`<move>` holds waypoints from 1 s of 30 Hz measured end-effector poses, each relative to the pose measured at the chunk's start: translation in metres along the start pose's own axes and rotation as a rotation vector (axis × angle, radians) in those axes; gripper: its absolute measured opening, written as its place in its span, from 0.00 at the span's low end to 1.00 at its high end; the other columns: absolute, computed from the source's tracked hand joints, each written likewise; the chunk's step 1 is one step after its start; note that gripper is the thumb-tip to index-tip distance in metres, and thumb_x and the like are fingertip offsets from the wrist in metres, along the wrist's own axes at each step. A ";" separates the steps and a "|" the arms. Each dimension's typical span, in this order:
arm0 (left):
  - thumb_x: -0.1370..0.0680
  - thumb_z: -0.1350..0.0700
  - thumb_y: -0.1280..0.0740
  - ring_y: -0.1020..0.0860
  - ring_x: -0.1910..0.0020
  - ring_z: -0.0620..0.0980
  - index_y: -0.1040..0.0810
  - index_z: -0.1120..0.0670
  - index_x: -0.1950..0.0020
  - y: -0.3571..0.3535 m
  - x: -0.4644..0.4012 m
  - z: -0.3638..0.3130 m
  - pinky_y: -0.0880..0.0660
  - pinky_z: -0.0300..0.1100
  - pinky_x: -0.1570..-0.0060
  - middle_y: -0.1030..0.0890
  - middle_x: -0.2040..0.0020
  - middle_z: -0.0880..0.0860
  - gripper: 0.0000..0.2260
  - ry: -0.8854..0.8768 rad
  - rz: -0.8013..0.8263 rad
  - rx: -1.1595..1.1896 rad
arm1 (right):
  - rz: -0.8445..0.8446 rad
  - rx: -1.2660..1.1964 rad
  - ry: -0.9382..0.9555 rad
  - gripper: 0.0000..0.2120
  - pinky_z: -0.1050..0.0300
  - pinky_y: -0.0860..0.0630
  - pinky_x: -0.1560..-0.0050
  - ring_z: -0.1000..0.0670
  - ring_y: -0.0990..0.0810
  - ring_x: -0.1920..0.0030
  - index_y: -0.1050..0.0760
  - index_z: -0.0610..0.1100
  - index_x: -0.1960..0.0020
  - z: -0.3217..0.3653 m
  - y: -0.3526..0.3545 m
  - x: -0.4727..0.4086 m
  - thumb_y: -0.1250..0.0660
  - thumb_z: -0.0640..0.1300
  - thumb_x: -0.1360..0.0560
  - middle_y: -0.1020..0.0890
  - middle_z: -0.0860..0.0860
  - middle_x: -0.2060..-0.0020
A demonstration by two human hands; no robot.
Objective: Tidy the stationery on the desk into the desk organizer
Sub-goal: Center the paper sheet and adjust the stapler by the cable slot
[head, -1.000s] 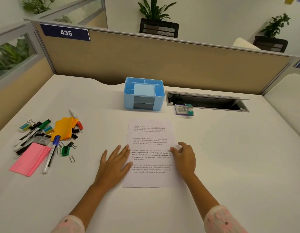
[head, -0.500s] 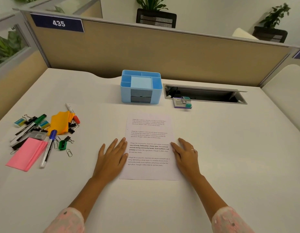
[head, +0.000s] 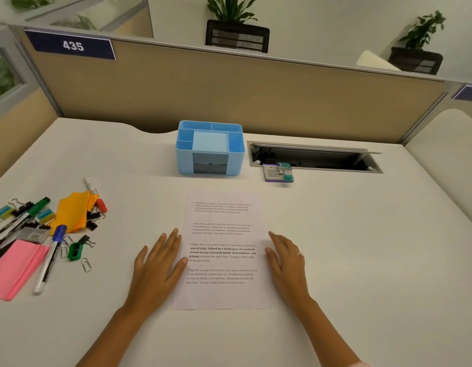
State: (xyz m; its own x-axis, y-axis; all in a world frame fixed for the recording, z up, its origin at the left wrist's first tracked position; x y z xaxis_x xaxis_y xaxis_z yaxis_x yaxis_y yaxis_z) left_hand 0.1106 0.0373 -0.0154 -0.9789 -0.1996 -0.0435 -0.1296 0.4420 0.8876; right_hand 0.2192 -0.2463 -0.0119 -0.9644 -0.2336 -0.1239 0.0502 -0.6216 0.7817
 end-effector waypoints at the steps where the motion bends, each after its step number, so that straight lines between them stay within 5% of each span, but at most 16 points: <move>1: 0.25 0.35 0.58 0.54 0.25 0.40 0.51 0.46 0.24 0.001 -0.005 0.000 0.53 0.50 0.27 0.51 0.24 0.40 0.31 0.011 -0.010 0.036 | -0.007 -0.074 -0.033 0.19 0.54 0.40 0.33 0.53 0.33 0.33 0.35 0.54 0.30 -0.003 0.002 -0.003 0.42 0.50 0.21 0.29 0.55 0.34; 8: 0.23 0.37 0.51 0.52 0.25 0.39 0.50 0.45 0.24 -0.003 -0.085 -0.043 0.52 0.47 0.27 0.48 0.24 0.40 0.28 -0.078 -0.044 0.175 | -0.197 -0.356 -0.227 0.17 0.47 0.28 0.37 0.53 0.25 0.44 0.31 0.47 0.35 -0.031 0.025 -0.062 0.36 0.46 0.23 0.23 0.52 0.44; 14: 0.20 0.43 0.44 0.47 0.25 0.43 0.45 0.50 0.24 -0.027 -0.181 -0.107 0.50 0.45 0.28 0.42 0.24 0.46 0.27 -0.179 -0.003 0.171 | -0.300 -0.365 -0.269 0.17 0.46 0.25 0.41 0.52 0.25 0.47 0.31 0.47 0.37 -0.053 0.027 -0.136 0.33 0.45 0.25 0.24 0.52 0.46; 21: 0.21 0.45 0.42 0.50 0.24 0.49 0.53 0.52 0.23 -0.075 -0.275 -0.163 0.47 0.46 0.28 0.50 0.22 0.50 0.31 -0.228 0.140 0.113 | -0.330 -0.315 -0.206 0.23 0.67 0.29 0.52 0.53 0.25 0.49 0.32 0.51 0.37 -0.066 0.016 -0.202 0.30 0.53 0.29 0.27 0.56 0.45; 30: 0.23 0.43 0.38 0.48 0.24 0.50 0.51 0.50 0.24 -0.106 -0.321 -0.172 0.45 0.47 0.29 0.46 0.23 0.49 0.33 -0.253 0.182 0.171 | -0.440 -0.378 -0.125 0.12 0.70 0.24 0.57 0.54 0.21 0.55 0.27 0.46 0.47 -0.067 0.021 -0.220 0.29 0.46 0.28 0.21 0.52 0.52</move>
State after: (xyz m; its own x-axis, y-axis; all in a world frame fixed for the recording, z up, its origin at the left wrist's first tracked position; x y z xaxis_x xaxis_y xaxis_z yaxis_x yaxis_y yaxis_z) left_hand 0.4656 -0.0965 -0.0168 -0.9938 0.1092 -0.0223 0.0473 0.5943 0.8028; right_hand 0.4497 -0.2580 -0.0097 -0.9378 0.1820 -0.2957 -0.2942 -0.8689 0.3982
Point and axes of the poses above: each hand's wrist, its own x-axis away from the middle knuckle, its own y-axis out of the back of the hand, z = x × y, the point moved 7 cm from there along -x, towards the middle knuckle
